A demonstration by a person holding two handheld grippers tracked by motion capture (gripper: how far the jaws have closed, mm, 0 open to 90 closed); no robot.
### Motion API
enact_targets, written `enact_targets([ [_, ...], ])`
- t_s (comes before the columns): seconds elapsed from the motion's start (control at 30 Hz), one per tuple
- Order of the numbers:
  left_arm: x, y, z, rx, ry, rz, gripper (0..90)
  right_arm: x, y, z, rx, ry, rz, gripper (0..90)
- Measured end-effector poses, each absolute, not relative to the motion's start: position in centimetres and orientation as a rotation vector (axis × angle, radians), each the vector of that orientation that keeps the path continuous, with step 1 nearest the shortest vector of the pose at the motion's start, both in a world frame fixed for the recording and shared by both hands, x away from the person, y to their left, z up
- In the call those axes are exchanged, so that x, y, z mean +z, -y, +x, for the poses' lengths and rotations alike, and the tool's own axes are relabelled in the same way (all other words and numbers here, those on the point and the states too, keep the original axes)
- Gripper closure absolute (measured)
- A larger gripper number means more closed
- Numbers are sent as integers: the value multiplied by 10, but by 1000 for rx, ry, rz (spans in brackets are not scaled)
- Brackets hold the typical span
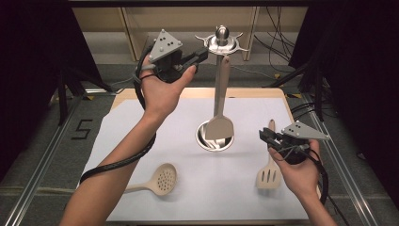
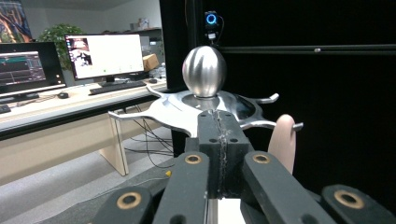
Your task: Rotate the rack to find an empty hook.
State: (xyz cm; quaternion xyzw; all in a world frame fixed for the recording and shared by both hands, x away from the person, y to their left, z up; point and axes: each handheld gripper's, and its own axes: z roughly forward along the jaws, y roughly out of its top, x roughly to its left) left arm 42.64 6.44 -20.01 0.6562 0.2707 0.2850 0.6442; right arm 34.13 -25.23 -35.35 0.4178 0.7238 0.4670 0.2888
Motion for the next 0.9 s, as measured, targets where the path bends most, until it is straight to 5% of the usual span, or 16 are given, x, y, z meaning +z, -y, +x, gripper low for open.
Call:
enact_targets([
  [0.9,-193,-69,446,692,-669,1493,890,-353,251,342,1253,-1974,1129,780],
])
